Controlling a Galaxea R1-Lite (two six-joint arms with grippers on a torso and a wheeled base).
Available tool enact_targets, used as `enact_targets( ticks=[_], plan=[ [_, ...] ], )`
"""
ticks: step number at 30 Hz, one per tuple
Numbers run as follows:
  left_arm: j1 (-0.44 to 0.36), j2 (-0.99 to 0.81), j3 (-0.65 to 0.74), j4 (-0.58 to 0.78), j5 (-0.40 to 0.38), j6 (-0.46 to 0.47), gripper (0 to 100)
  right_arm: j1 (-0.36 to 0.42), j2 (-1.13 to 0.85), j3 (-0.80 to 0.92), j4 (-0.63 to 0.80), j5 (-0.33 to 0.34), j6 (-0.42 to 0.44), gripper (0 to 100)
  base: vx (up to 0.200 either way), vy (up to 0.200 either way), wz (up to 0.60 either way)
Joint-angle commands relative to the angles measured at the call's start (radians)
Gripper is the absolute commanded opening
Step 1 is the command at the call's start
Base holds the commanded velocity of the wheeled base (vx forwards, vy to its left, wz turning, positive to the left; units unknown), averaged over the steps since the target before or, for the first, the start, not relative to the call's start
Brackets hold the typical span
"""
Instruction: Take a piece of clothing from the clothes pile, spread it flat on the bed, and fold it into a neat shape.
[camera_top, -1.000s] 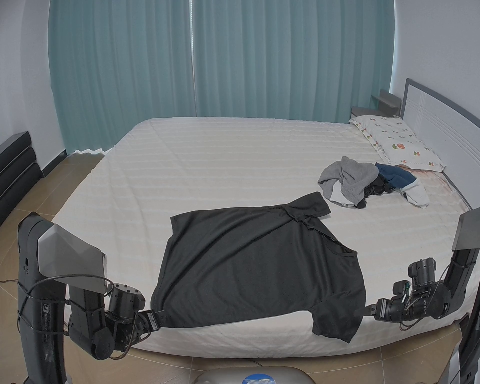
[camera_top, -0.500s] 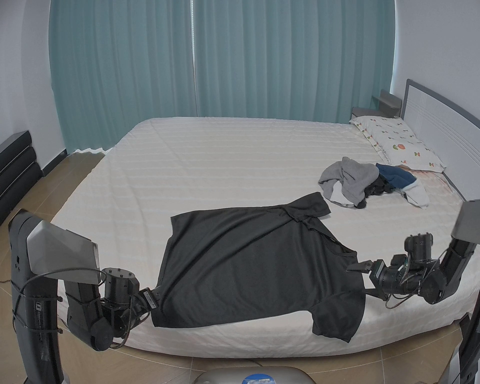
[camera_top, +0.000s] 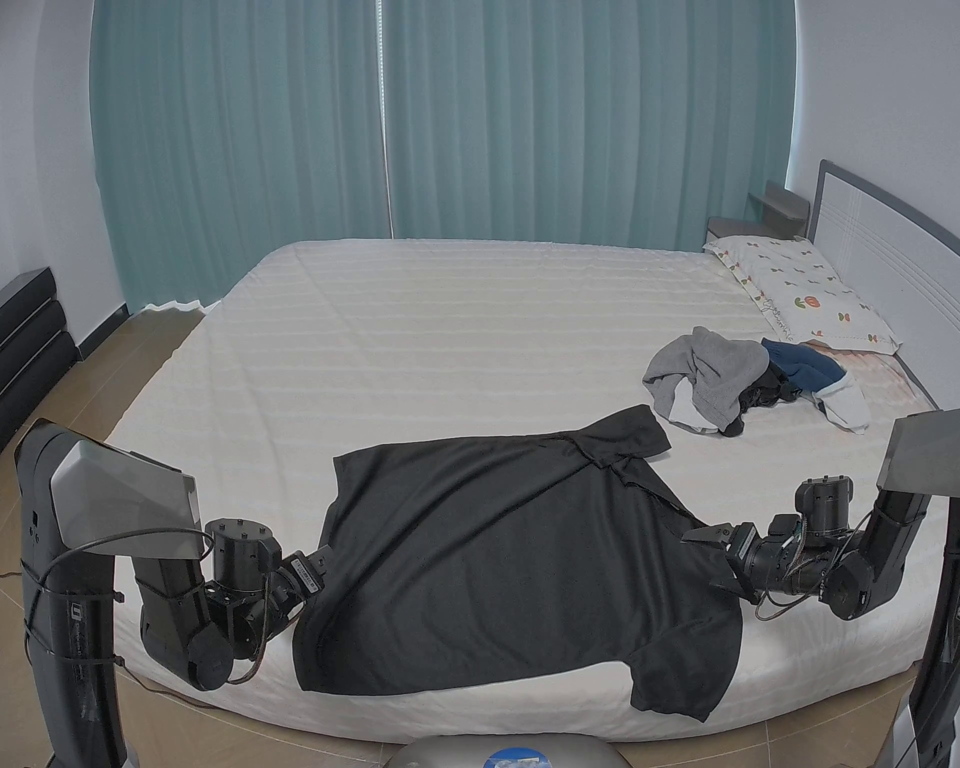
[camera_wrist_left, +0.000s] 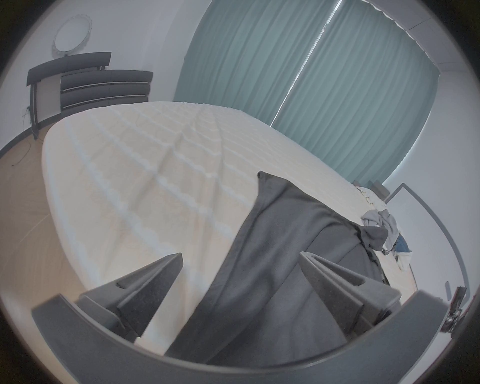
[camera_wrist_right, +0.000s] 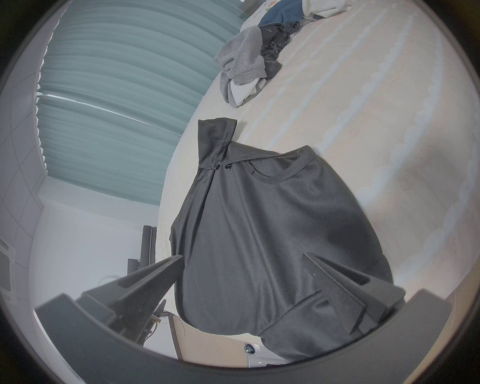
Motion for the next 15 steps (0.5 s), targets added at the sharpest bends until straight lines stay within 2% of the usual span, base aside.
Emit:
enact_targets(
  ticks=[1, 5, 14, 15],
  plan=[
    [0.001, 0.004, -0.024, -0.004, 0.002, -0.017, 100, 0.001, 0.011, 0.001, -0.001, 0.001, 0.001, 100, 0.0, 0.0, 0.0],
    [0.004, 0.007, -0.051, -0.004, 0.004, -0.057, 100, 0.001, 0.011, 0.001, -0.001, 0.001, 0.001, 100, 0.0, 0.0, 0.0],
    [0.015, 0.017, -0.075, -0.005, 0.001, -0.069, 100, 0.002, 0.013, 0.007, -0.002, 0.001, 0.001, 100, 0.0, 0.0, 0.0],
    [0.021, 0.017, -0.076, -0.005, 0.001, -0.072, 100, 0.002, 0.013, 0.007, -0.004, 0.001, 0.001, 100, 0.2, 0.0, 0.0]
  ],
)
